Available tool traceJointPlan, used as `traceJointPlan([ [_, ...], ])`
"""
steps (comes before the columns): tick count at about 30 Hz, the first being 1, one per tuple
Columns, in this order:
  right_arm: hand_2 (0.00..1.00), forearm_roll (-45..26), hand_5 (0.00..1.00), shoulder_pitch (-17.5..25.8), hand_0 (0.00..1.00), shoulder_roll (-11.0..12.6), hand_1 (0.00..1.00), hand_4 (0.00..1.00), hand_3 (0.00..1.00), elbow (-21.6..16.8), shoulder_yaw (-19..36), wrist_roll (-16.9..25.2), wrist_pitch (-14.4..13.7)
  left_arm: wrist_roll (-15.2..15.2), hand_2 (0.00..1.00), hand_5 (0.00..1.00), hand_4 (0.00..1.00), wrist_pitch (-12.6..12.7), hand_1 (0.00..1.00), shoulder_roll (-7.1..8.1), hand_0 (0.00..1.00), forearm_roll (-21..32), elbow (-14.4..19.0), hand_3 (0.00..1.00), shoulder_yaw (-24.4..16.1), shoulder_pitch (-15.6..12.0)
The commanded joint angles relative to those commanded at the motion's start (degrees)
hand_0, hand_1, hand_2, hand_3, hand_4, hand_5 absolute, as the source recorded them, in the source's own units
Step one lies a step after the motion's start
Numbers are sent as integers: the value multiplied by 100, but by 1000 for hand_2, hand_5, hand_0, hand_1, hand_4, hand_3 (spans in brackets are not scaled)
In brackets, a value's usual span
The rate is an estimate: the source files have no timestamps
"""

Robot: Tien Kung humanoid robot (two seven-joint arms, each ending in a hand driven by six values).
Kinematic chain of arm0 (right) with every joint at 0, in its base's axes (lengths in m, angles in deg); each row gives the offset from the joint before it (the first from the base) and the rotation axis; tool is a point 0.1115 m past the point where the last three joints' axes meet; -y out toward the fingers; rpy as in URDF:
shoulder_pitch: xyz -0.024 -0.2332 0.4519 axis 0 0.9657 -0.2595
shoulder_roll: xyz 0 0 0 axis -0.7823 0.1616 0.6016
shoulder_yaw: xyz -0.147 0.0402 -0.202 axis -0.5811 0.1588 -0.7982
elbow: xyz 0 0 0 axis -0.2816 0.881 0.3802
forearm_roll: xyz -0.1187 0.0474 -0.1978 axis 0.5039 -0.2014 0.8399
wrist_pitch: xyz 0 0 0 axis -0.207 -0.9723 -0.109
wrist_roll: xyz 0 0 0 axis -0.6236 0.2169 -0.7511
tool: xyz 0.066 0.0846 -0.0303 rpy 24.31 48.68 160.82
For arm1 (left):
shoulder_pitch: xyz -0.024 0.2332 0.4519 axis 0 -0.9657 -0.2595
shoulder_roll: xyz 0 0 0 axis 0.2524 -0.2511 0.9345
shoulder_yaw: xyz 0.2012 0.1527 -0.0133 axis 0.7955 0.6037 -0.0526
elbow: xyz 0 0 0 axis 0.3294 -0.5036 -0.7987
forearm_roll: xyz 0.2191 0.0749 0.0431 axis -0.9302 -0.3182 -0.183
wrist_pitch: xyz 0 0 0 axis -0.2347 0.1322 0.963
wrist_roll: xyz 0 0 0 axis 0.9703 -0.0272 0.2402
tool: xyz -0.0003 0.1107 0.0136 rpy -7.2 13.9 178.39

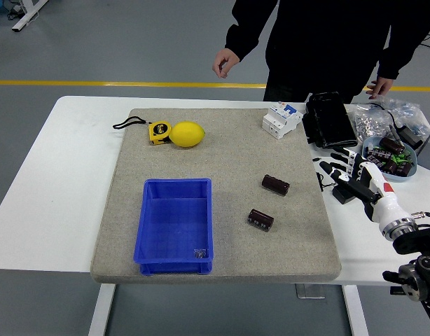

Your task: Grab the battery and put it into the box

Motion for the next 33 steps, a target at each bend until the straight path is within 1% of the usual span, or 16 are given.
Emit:
traceJointPlan([
  [2, 823, 231, 463, -117, 776, 10, 785, 998, 822, 61, -109, -64, -45, -2, 676, 549, 633, -1, 674, 2, 720, -1, 0, 588, 1, -1],
  [3, 763, 417, 277, -215, 737, 11, 722, 998, 796, 112, -199, -116, -82, -2, 677, 549, 634, -1, 673, 3, 720, 2, 0, 587, 6, -2],
  [7, 763, 1301, 277, -628, 737, -48, 722, 998, 796, 339, -582, -273, -153, -1, 677, 549, 634, 1, 673, 13, 720, 51, 0, 587, 41, -13],
  [8, 763, 1454, 277, -701, 737, -67, 722, 998, 796, 385, -656, -295, -162, -1, 677, 549, 634, 2, 673, 14, 720, 57, 0, 587, 43, -16],
  [9, 725, 1613, 229, -775, 698, -88, 686, 982, 762, 433, -731, -316, -171, -2, 678, 550, 635, 3, 674, 16, 720, 63, 0, 588, 46, -18],
  [14, 725, 2285, 229, -1254, 698, -288, 686, 982, 762, 761, -1247, -410, -241, -5, 678, 550, 635, 8, 674, 35, 720, 97, 0, 588, 72, -23],
  [15, 693, 2349, 196, -1316, 666, -320, 657, 973, 752, 805, -1320, -416, -253, -6, 679, 550, 635, 9, 674, 37, 720, 92, 0, 589, 69, -23],
  [20, 693, 2582, 196, -1712, 666, -602, 657, 973, 752, 1238, -1782, -382, -396, -14, 679, 550, 635, 10, 674, 50, 720, 90, 0, 589, 82, -13],
  [21, 660, 2561, 183, -1787, 624, -667, 630, 971, 740, 1361, -1872, -352, -432, -19, 684, 547, 635, 9, 673, 53, 721, 82, 0, 589, 84, -8],
  [22, 660, 2474, 183, -1852, 624, -728, 630, 971, 740, 1500, -1961, -311, -464, -28, 684, 547, 635, 8, 673, 54, 721, 48, 0, 589, 62, -1],
  [25, 660, 2254, 183, -1954, 624, -862, 630, 971, 740, 1855, -2136, -230, -530, -55, 684, 547, 635, 11, 673, 44, 721, -110, 0, 589, -63, 22],
  [32, 651, 2399, 194, -2158, 614, -1139, 623, 974, 727, 2659, -2406, -52, -733, -71, 683, 553, 637, 34, 674, 25, 720, -155, 0, 588, -98, 62],
  [33, 637, 2428, 198, -2182, 591, -1160, 604, 966, 700, 2724, -2421, -37, -754, -74, 684, 553, 637, 35, 675, 23, 721, -161, 0, 588, -100, 66],
])
